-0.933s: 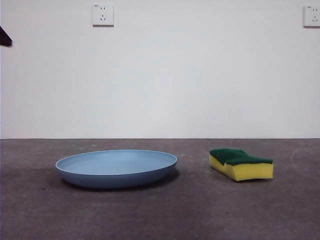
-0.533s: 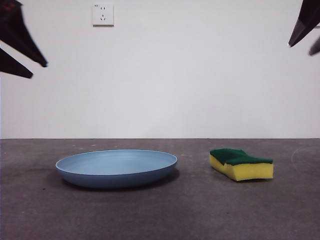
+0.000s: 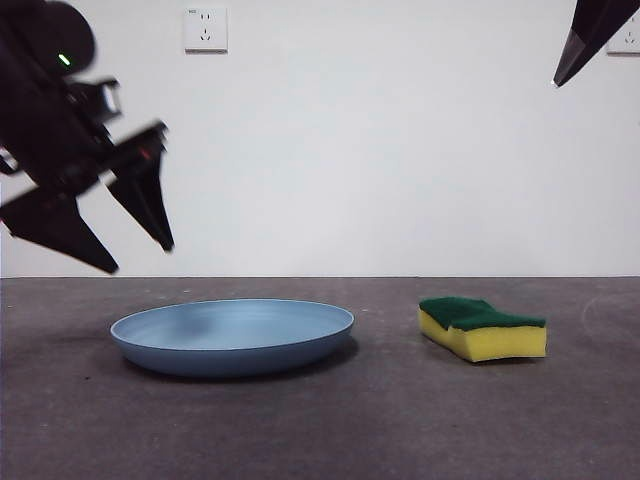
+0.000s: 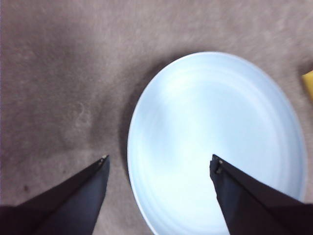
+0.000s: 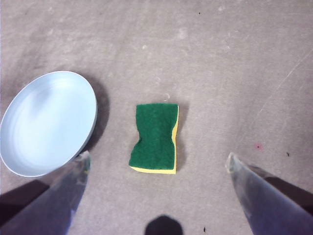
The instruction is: Pick up the plate,pick up the cloth,clean the plate with the cloth
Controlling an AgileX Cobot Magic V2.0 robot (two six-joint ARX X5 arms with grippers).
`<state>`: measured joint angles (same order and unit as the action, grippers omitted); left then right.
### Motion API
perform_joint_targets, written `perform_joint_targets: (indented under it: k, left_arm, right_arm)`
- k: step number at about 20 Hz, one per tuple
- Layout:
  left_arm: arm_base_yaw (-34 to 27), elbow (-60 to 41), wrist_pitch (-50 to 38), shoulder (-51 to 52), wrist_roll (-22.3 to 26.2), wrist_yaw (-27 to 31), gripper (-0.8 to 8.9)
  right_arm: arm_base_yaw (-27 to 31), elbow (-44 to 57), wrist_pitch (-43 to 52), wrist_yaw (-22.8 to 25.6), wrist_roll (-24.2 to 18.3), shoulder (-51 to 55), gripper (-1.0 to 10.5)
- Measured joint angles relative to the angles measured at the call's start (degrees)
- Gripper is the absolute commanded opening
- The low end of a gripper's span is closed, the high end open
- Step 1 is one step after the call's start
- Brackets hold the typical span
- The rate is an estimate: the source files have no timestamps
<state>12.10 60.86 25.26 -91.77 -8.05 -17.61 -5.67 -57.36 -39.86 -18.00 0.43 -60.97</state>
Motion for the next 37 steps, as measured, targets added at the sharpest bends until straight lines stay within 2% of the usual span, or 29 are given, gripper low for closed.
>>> perform_joint_targets:
  k: [4,11,12,13,14,23,25,27,30,31,35,37]
  left_arm:
    - [2.34,2.56,0.15,-6.86,0.09,5.46,3.44]
    - [3.04,3.30,-0.72,-11.85,0.48,6.56,3.33]
    - [3.19,3.32,-0.72,-11.93,0.52,6.58,2.13]
    - [3.43,3.32,-0.83,-12.00,0.55,6.84,0.25]
    - [3.65,3.32,-0.98,-12.15,0.68,6.91,-0.03]
    - [4.68,4.00,-1.07,-11.72,2.12,5.46,-0.07]
    - [4.70,4.22,0.02,-9.51,2.62,5.49,-0.07]
    - [4.83,4.22,0.52,-5.60,3.65,6.25,-0.07]
    - [4.83,4.22,0.83,1.53,4.55,6.78,-0.07]
    - [4.83,4.24,0.83,3.45,4.63,6.73,-0.07]
    - [4.83,4.33,3.08,9.64,4.68,6.73,-0.07]
    - [4.83,4.33,4.70,11.32,5.09,6.73,-0.07]
  right_arm:
    - [0.00,0.00,-0.02,0.00,0.00,0.00,4.8]
    - [0.00,0.00,0.00,0.00,0.00,0.00,4.7]
    - [0.00,0.00,0.00,0.00,0.00,0.00,4.7]
    - [0.00,0.00,0.00,0.00,0.00,0.00,4.7]
    - [0.00,0.00,0.02,0.00,0.00,0.00,4.7]
    - [-0.07,0.00,2.25,-0.17,1.33,0.00,4.7]
    - [-0.83,0.00,3.56,-2.38,1.57,-0.26,4.7]
    - [-3.02,-0.26,4.83,-2.64,1.70,-1.68,4.6]
    - [-7.76,-2.14,4.81,-2.47,1.68,-7.17,3.8]
    - [-9.25,-2.95,4.79,-2.03,1.55,-9.35,3.8]
    - [-14.84,-7.93,4.61,6.29,0.07,-19.89,3.8]
    - [-16.28,-10.36,3.78,9.73,-0.76,-24.90,4.5]
